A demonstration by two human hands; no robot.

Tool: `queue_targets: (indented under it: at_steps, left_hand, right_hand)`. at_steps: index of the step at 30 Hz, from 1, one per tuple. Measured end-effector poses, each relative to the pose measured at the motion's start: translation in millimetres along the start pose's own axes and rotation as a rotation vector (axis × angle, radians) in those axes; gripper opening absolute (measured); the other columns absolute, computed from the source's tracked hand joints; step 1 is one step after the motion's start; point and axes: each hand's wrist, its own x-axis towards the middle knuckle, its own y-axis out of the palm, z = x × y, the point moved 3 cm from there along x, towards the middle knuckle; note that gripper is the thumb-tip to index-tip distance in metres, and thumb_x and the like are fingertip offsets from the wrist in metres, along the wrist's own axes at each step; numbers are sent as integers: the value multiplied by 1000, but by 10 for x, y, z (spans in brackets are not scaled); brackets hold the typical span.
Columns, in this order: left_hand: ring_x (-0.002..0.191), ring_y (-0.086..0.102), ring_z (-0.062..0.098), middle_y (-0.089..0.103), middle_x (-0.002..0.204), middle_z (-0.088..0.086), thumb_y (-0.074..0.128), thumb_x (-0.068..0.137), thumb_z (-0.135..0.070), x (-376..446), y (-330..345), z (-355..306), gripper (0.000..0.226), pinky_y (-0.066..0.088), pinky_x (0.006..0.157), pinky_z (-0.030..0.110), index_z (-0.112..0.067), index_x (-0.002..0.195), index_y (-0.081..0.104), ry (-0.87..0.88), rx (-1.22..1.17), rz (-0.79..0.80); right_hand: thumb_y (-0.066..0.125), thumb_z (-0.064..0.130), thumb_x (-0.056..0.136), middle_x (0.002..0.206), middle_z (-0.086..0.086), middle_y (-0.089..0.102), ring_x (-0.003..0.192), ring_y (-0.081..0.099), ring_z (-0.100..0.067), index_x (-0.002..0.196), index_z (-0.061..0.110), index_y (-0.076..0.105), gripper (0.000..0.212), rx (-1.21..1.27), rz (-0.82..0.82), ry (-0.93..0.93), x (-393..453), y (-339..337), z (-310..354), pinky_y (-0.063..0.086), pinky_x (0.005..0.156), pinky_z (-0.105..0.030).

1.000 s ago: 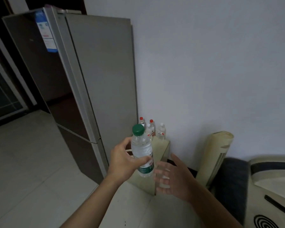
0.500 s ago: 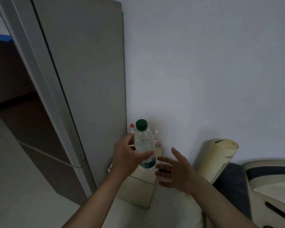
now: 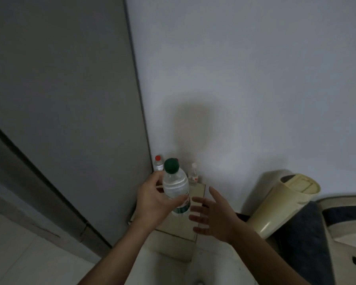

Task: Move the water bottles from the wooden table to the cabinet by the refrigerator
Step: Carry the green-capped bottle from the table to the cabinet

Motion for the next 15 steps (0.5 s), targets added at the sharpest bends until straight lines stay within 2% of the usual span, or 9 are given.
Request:
queue_targets:
  at_steps: [2,6,9,12,15]
  left_hand:
    - [91,67,-2,70,97,-25,96,54,-22,210,120,54,59,55,73,16,-36,101,64,-28,20,22]
    - [90,70,6,73,97,-16,96,52,-24,559,308,155,60,60,79,33,-30,104,66,-72,29,30]
    - [92,71,10,74,100,-12,94,48,-37,745,374,292,65,61,81,39,-31,106,66,-129,2,33]
    - [90,72,11,75,97,-8,92,46,-42,894,408,453,64,62,78,39,-28,103,66,-170,5,26]
    - [90,72,10,74,98,-8,90,47,-47,1040,444,602,64,62,76,32,-29,104,65,-155,35,40]
  right_hand:
    - [33,70,92,126,-13,59,117,56,-33,122,19,62,66,-18,14,21,245,-59,113,45,101,-49]
    - [31,69,94,125,-12,61,117,57,-32,121,20,63,64,-45,29,43,658,-178,320,45,101,-48]
    - [32,65,95,123,-13,62,115,58,-32,118,20,65,60,-83,9,46,854,-240,444,47,97,-46]
    - [36,61,96,119,-12,64,111,60,-29,117,21,64,53,-160,-12,23,1013,-290,493,50,91,-43]
    - [39,57,97,119,-5,64,109,60,-23,118,25,62,45,-272,-61,-34,1129,-323,560,50,89,-39]
